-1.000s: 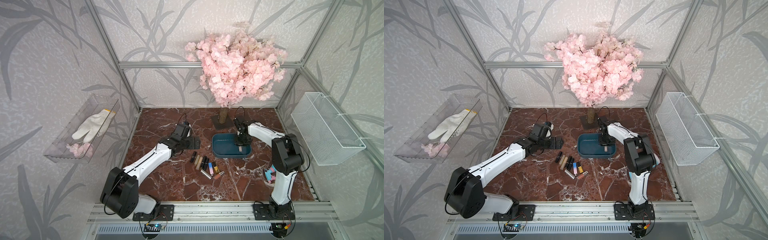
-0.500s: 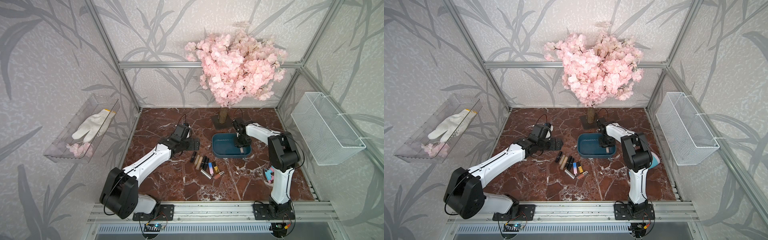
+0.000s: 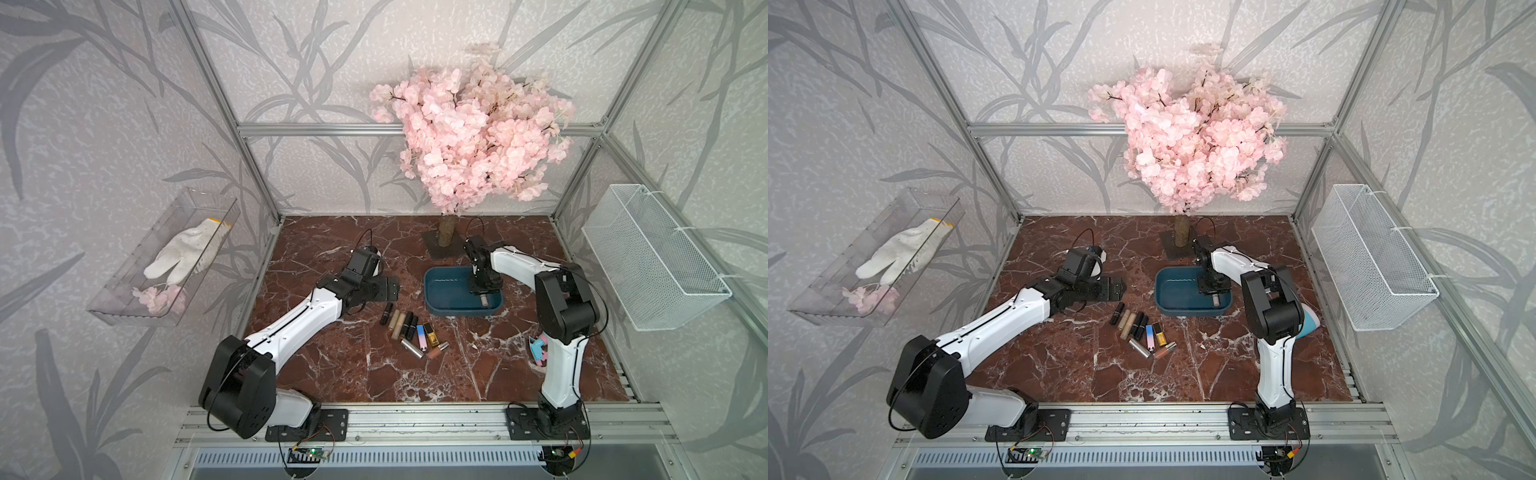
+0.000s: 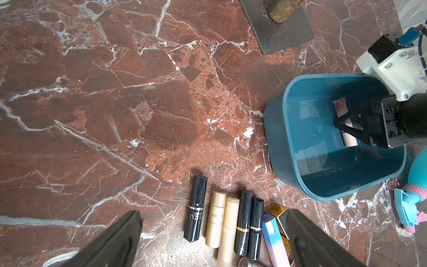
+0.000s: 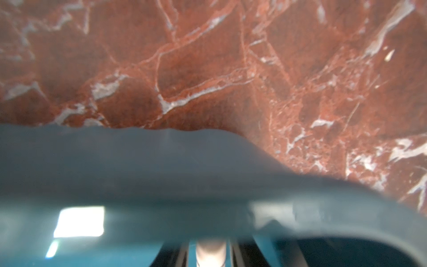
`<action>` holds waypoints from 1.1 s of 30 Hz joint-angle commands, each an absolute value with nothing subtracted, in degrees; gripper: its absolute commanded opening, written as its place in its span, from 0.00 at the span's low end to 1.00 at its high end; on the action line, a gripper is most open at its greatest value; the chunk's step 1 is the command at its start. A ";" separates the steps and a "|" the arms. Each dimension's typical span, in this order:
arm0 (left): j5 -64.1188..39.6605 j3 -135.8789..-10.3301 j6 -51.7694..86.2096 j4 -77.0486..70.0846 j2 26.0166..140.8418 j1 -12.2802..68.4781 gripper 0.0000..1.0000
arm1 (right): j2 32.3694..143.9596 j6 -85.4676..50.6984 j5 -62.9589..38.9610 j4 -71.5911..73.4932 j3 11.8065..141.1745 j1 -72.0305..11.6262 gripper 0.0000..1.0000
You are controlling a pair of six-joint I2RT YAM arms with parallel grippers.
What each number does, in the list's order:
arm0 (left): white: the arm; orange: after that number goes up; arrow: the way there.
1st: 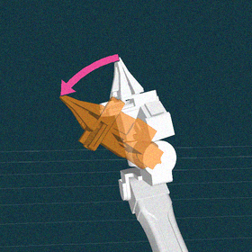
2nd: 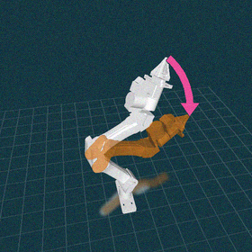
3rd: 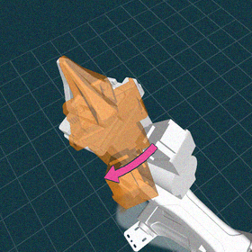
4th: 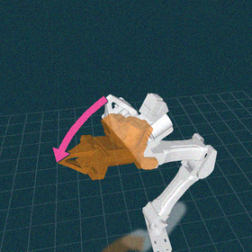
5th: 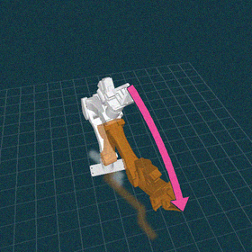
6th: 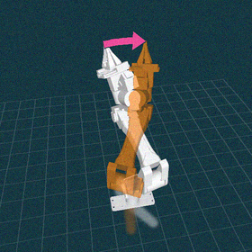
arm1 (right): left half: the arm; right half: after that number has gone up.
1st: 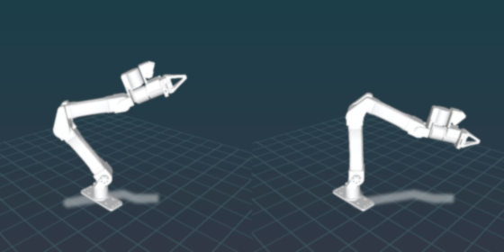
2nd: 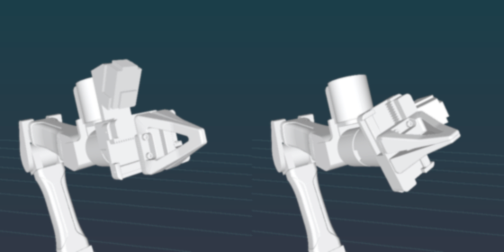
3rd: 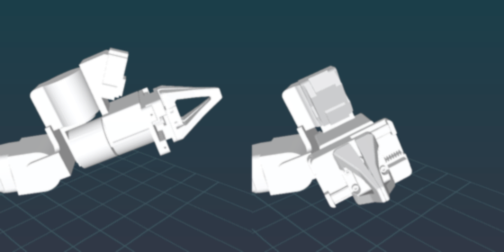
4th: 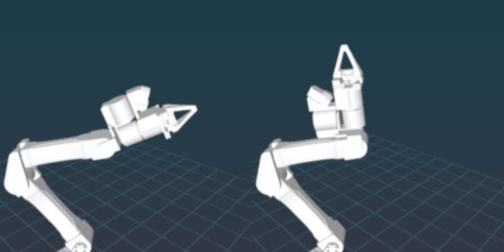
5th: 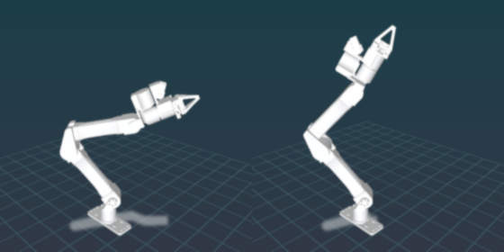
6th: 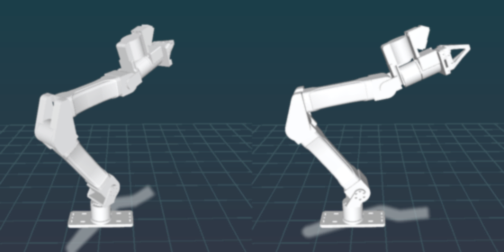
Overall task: Put the lipstick into the storage box
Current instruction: Place the lipstick in the storage box.
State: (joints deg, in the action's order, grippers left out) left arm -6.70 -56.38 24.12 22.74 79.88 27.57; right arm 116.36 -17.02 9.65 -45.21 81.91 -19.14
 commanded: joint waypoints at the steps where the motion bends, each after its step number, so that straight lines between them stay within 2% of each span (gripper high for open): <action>1: -6.23 -55.49 24.43 24.18 77.75 27.34 1.00 | 117.43 -16.96 10.37 -45.66 82.61 -19.34 0.35; 6: -6.09 -55.20 24.78 23.99 77.24 27.37 1.00 | 116.48 -17.02 10.55 -46.04 82.70 -19.36 0.37; 10: -5.90 -54.83 24.98 23.67 76.58 27.38 1.00 | 114.27 -17.22 10.55 -46.71 83.18 -19.66 0.44; 14: -5.99 -54.50 24.61 22.71 76.00 27.34 1.00 | 109.41 -17.93 10.46 -47.20 84.10 -20.66 0.52; 21: -5.32 -53.83 23.56 21.99 73.91 27.33 1.00 | 99.70 -18.57 9.46 -49.11 85.48 -23.51 0.56; 28: -6.59 -49.88 23.44 21.22 68.78 27.33 1.00 | 89.13 -16.77 0.81 -48.80 80.02 -27.61 0.56; 33: -6.42 -46.19 24.08 22.02 64.09 27.20 1.00 | 84.10 -6.79 -13.99 -44.21 73.85 -32.36 0.59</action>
State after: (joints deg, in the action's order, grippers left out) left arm -6.15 -47.79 24.05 21.65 66.63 27.57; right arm 85.62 -13.41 -3.42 -45.95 76.71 -30.20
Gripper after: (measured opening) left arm 0.999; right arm 0.589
